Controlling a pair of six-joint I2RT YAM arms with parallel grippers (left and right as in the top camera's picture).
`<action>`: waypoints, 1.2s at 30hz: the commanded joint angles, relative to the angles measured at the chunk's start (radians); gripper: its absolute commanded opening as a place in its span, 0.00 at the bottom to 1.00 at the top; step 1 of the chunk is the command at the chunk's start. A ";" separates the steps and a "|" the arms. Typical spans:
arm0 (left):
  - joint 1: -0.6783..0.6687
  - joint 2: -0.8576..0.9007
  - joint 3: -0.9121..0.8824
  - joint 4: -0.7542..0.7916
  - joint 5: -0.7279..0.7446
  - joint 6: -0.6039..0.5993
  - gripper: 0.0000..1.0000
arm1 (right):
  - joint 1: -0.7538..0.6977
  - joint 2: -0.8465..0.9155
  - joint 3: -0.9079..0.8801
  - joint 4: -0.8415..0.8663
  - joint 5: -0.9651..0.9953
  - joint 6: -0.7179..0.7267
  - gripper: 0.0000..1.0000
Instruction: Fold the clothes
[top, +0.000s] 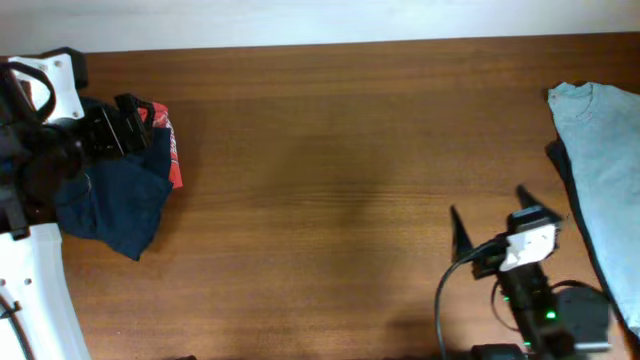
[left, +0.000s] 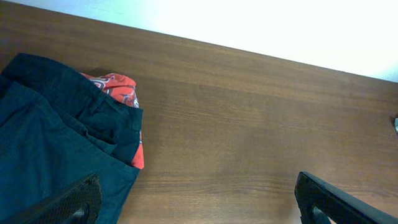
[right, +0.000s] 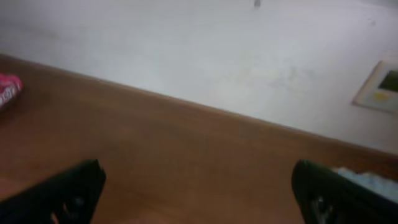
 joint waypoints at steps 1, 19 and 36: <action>0.003 -0.008 0.009 -0.001 0.011 -0.009 0.99 | -0.010 -0.114 -0.148 0.022 -0.022 -0.006 0.99; 0.003 -0.008 0.009 -0.001 0.011 -0.009 0.99 | -0.015 -0.240 -0.467 0.262 0.122 0.103 0.99; 0.003 -0.008 0.009 -0.001 0.011 -0.009 0.99 | -0.014 -0.240 -0.467 0.218 0.136 0.103 0.99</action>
